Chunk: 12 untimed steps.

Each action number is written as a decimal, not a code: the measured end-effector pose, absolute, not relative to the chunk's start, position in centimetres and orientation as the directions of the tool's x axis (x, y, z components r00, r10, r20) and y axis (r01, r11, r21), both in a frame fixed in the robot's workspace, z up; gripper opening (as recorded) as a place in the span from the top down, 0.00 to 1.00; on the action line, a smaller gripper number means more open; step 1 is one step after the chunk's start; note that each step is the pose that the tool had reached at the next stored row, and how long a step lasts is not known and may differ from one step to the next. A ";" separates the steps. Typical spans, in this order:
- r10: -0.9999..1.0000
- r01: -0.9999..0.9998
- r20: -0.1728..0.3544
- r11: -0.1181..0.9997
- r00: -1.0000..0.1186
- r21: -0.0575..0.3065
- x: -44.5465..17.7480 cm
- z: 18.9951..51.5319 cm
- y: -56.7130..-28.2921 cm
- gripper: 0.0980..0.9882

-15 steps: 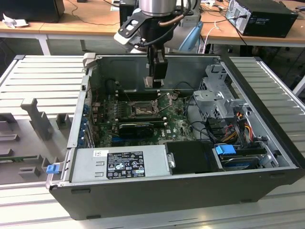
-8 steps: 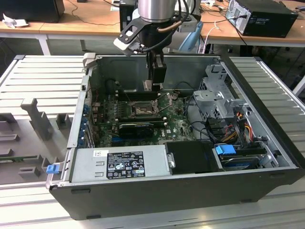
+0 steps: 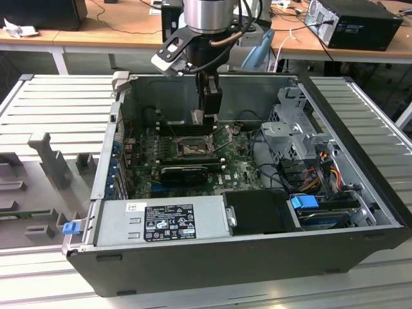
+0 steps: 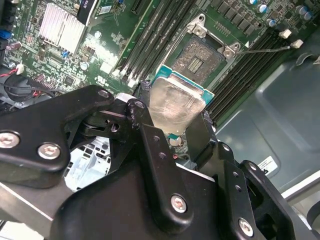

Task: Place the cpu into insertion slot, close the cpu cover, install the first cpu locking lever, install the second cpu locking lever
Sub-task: 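Place the cpu into insertion slot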

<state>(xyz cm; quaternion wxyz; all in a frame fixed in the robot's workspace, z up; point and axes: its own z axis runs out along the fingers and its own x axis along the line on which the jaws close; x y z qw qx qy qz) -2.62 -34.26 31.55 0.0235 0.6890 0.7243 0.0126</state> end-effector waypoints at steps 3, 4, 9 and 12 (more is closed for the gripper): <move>0.999 0.997 -0.017 0.050 -0.049 0.051 -2.7 31.3 -34.2 0.52; 0.999 0.997 -0.017 0.050 -0.049 0.051 -2.7 31.1 -34.2 0.52; 0.999 0.997 -0.017 0.050 -0.049 0.051 -2.8 29.9 -33.9 0.52; 0.999 0.997 -0.017 0.050 -0.049 0.051 -2.8 29.4 -33.8 0.52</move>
